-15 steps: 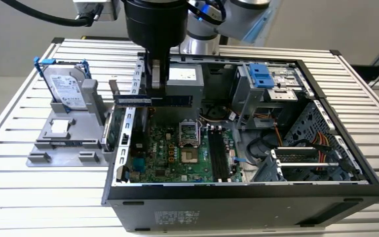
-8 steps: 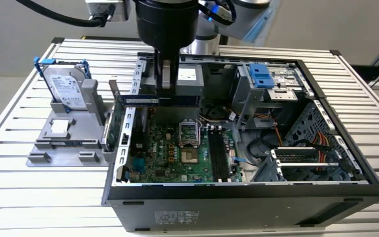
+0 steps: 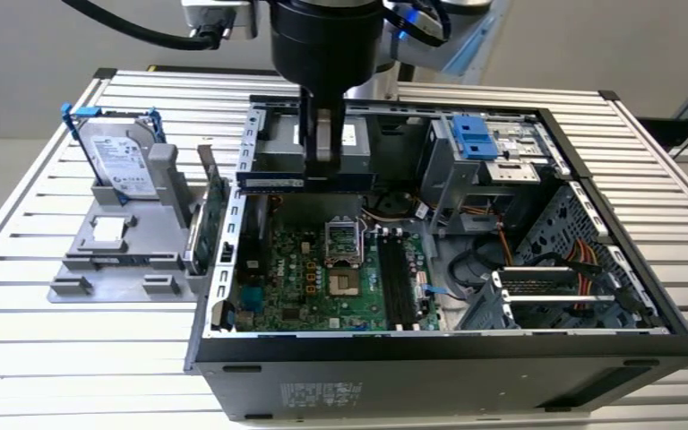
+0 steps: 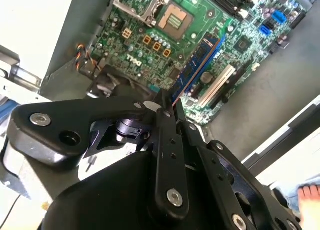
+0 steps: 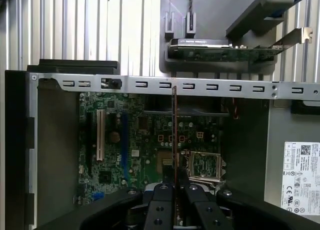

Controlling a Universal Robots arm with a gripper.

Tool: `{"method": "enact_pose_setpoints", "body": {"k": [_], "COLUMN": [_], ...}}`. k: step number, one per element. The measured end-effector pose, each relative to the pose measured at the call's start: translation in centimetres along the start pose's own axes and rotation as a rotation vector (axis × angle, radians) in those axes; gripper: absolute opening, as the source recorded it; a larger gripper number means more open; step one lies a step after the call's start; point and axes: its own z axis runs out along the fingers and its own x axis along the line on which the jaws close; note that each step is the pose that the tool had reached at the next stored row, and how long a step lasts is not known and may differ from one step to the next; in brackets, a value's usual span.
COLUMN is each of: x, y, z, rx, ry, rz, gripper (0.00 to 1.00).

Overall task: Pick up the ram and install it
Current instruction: 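Pick up the ram and move it above insertion slot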

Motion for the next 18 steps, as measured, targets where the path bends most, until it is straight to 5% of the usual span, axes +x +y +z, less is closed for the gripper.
{"method": "enact_pose_setpoints", "body": {"k": [18], "x": [0.06], "y": [-3.7], "z": [-0.12], "rx": [0.0], "ry": [0.0001], "rz": [0.0], "gripper": [0.0]}}
